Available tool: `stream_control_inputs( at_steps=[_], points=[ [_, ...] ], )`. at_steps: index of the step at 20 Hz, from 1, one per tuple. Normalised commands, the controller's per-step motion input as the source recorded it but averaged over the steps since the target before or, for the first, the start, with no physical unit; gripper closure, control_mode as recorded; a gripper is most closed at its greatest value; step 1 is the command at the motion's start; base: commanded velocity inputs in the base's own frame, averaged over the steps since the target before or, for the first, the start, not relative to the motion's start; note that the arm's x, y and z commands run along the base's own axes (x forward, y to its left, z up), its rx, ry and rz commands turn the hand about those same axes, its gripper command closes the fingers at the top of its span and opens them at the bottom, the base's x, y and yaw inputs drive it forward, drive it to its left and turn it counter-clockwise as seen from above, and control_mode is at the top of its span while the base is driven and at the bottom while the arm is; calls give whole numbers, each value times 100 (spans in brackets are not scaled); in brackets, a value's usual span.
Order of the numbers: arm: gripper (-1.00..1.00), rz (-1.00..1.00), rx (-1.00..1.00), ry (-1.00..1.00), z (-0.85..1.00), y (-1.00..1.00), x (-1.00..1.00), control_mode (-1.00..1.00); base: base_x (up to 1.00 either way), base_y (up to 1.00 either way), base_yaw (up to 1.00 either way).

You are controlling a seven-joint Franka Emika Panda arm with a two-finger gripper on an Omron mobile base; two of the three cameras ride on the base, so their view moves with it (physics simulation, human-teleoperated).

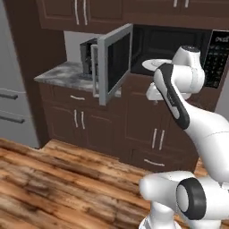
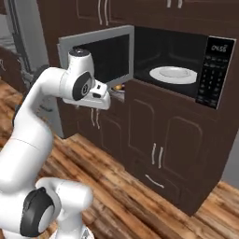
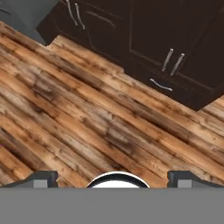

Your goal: Pick the potato from the counter and place it in the microwave.

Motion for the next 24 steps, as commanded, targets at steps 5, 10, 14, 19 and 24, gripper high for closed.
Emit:
stream_control_inputs(
  at_steps=[5,10,14,19,24],
  points=[
    [-100,0,0,0,0,0,0,100,-19,93,46],
    [-100,0,0,0,0,0,0,100,93,100,4],
    [-100,0,0,0,0,0,0,100,100,100,-31],
    [-100,0,0,0,0,0,0,100,100,100,-50],
    [-100,0,0,0,0,0,0,100,100,100,-51]
  ],
)
